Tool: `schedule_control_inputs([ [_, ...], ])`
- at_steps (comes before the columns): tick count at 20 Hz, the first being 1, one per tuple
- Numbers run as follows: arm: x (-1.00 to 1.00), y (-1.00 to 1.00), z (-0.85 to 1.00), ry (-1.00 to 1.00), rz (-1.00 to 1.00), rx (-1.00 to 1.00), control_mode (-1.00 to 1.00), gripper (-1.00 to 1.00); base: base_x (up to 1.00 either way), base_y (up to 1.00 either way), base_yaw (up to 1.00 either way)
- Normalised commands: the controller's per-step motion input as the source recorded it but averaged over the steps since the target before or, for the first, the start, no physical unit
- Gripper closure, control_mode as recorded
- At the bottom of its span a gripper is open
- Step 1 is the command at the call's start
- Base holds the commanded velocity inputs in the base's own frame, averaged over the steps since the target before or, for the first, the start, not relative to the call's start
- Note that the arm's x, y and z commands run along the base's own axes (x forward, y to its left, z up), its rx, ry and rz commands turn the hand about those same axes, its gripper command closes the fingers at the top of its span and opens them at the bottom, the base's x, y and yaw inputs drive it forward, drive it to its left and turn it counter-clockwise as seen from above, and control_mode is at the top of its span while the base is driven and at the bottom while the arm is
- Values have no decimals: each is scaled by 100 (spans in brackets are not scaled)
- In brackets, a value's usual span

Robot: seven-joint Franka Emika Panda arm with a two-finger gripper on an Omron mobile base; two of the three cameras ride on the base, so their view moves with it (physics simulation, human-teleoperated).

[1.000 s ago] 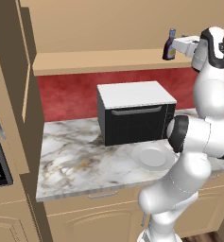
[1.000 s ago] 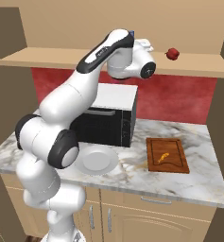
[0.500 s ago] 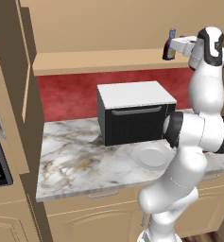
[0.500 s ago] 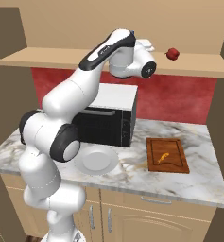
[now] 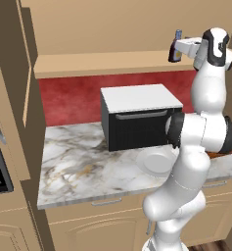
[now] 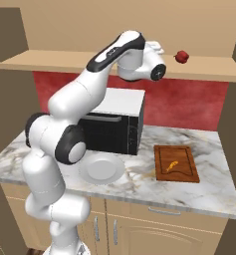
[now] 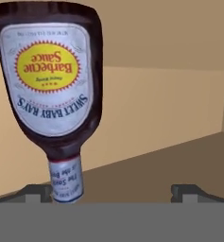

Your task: Pick the shrimp from the plate and place it on the cutting board. Then pick the condiment bottle from the cabinet and place it next to the cutting board.

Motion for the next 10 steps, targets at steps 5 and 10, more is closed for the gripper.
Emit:
schedule_control_inputs([
  [5,10,0,0,0,0,0,-100,-100,0,0,0],
  [10,13,0,0,0,0,0,-100,-100,0,0,0],
])
